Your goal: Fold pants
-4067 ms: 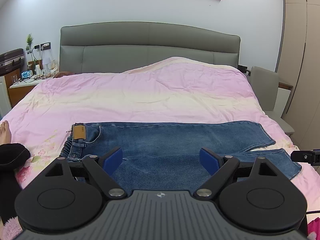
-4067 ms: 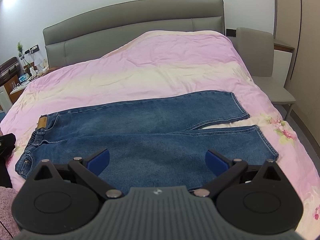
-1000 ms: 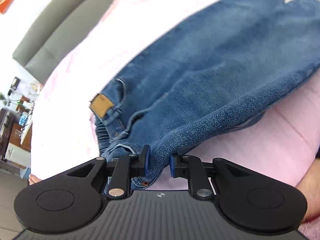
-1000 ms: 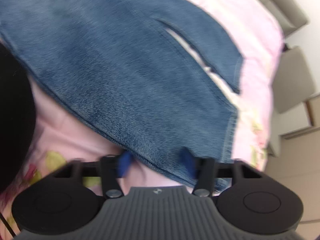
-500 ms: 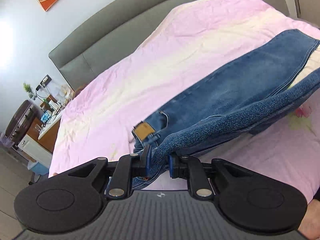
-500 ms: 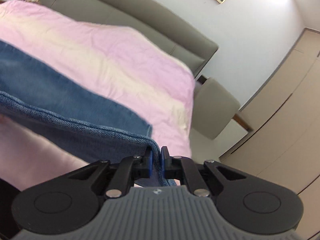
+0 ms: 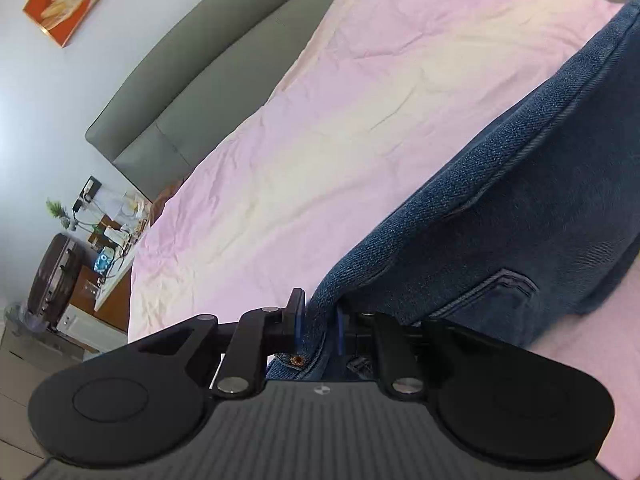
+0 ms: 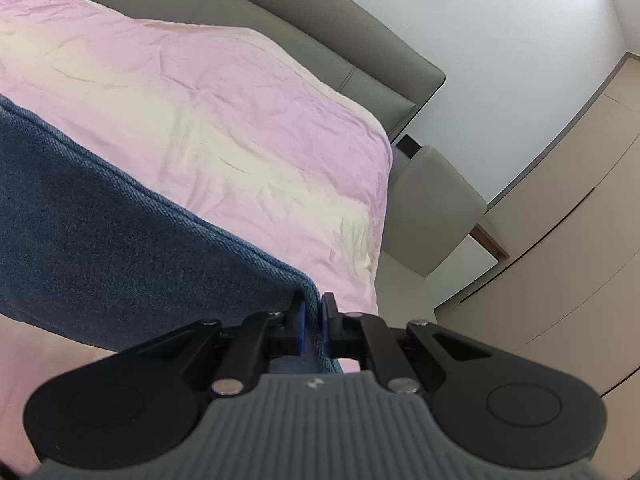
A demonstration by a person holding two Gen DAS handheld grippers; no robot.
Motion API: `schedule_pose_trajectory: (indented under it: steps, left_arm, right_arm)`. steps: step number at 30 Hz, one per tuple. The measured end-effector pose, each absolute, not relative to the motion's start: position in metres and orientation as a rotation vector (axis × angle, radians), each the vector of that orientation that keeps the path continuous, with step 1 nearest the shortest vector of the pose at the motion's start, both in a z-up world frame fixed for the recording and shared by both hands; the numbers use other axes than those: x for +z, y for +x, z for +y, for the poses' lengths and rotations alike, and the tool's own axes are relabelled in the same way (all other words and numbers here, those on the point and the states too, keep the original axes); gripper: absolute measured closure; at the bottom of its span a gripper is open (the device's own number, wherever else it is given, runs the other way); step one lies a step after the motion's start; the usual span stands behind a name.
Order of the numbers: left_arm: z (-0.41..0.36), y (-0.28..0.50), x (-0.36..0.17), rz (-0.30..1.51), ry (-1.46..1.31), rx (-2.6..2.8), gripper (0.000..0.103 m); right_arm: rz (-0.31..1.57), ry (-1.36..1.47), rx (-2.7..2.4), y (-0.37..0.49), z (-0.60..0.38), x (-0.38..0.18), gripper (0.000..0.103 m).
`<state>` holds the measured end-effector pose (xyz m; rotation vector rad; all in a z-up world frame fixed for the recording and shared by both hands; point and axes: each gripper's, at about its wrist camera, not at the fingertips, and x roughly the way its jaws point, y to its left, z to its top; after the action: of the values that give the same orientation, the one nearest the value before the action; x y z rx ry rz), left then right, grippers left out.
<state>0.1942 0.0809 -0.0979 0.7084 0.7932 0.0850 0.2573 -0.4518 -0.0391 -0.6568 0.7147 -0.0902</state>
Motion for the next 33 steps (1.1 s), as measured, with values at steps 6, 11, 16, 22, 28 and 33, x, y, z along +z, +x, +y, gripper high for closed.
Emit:
schedule_pose_trajectory:
  steps: [6,11,16,22,28,33]
  left_arm:
    - [0.074,0.272,-0.143,0.863,0.798,0.111,0.086]
    - [0.08,0.314,-0.188,0.952,0.838,0.104,0.086]
    - [0.09,0.34,-0.223,1.023,0.824,0.093,0.086]
    - [0.127,0.371,-0.232,1.119,0.594,0.101,0.085]
    - [0.153,0.382,-0.202,1.132,0.474,0.118,0.085]
    - [0.148,0.395,-0.222,1.202,0.536,0.137,0.085]
  right_arm:
    - [0.845,-0.714,-0.064,0.345,-0.445,-0.089,0.103]
    - [0.91,-0.772,-0.019,0.4,-0.431,-0.133,0.103]
    - [0.975,-0.814,0.014,0.448,-0.424,-0.169,0.103]
    - [1.056,-0.828,0.033,0.481,-0.423,-0.207,0.103]
    - [1.103,-0.763,0.022,0.498,-0.428,-0.218,0.103]
    - [1.125,-0.727,0.008,0.505,-0.433,-0.217,0.102]
